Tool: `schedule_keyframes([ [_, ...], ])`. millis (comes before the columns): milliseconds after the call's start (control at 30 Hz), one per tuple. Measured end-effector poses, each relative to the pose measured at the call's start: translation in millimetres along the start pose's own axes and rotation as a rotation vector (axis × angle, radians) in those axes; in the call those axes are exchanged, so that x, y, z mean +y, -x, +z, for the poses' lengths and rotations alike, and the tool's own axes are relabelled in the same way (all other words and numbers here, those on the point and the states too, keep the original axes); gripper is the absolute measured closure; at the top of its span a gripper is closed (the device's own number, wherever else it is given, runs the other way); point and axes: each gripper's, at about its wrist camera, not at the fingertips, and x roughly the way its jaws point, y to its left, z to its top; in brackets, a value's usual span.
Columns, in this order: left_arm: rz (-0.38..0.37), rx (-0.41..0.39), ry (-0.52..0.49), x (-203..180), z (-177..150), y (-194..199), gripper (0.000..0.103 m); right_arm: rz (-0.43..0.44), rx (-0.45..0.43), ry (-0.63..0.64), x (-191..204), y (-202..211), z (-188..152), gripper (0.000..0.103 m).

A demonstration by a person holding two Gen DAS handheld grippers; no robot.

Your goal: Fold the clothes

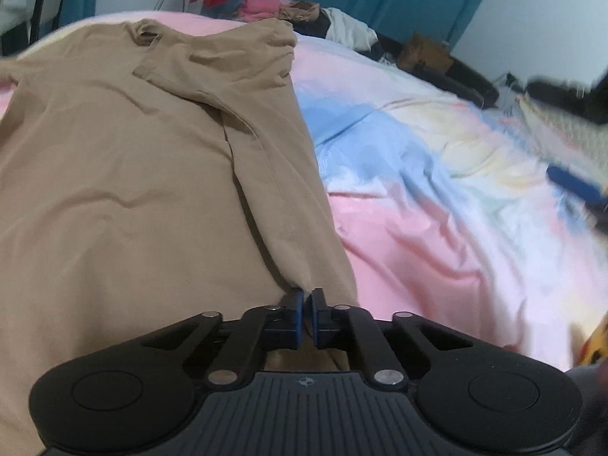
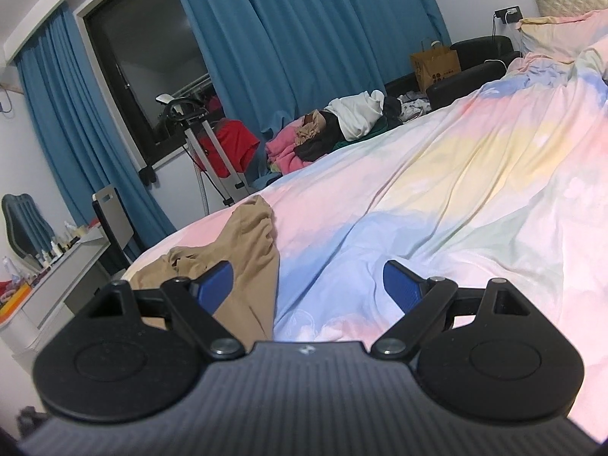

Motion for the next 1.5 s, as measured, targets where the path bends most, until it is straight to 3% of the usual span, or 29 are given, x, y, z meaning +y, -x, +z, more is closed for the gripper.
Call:
schedule_keyframes([
  [233,-0.157,0.017,0.196,34.8,18.2,26.4,0.101,-0.005,0.022,-0.019,-1.1,-2.8,-1.3,0.016],
  [367,-0.192,0.036,0.26,59.2,27.8,37.1,0.101,-0.002,0.031,-0.022,0.3,-3.6,-2.4,0.016],
  [533,-0.175,0.112,0.286,95.6,39.8,36.6,0.101,0.008,0.059,-0.032,0.5,-7.3,-4.8,0.016],
  [733,0.0,0.146,0.22,124.8,43.3,23.4,0.103,0.03,0.116,-0.047,2.1,-14.7,-9.3,0.016],
  [900,-0.036,0.109,0.245,134.8,36.4,21.9,0.102,0.153,0.278,-0.067,7.5,-34.9,-22.1,0.016],
  [1067,-0.029,0.037,0.191,130.3,33.2,33.5,0.095,0.257,0.471,-0.058,25.2,-55.1,-49.2,0.016],
  [1200,-0.029,-0.015,0.136,126.0,32.0,46.3,0.09,0.286,0.599,-0.024,41.0,-58.3,-67.4,0.018],
  [1233,-0.03,-0.025,0.133,126.7,31.2,50.0,0.089,0.29,0.629,-0.021,43.3,-58.7,-71.7,0.024],
  [1267,-0.031,-0.035,0.13,127.4,30.4,53.8,0.088,0.283,0.654,-0.013,45.1,-59.3,-75.6,0.024],
  [1367,-0.038,-0.049,0.145,132.3,29.7,60.3,0.088,0.255,0.722,0.011,49.9,-61.6,-85.9,0.025],
  [1400,-0.041,-0.053,0.152,134.0,29.5,62.4,0.088,0.247,0.744,0.012,50.8,-62.7,-88.7,0.032],
  [1500,-0.04,-0.068,0.168,139.0,27.9,70.5,0.087,0.246,0.803,0.018,52.7,-59.5,-95.7,0.034],
])
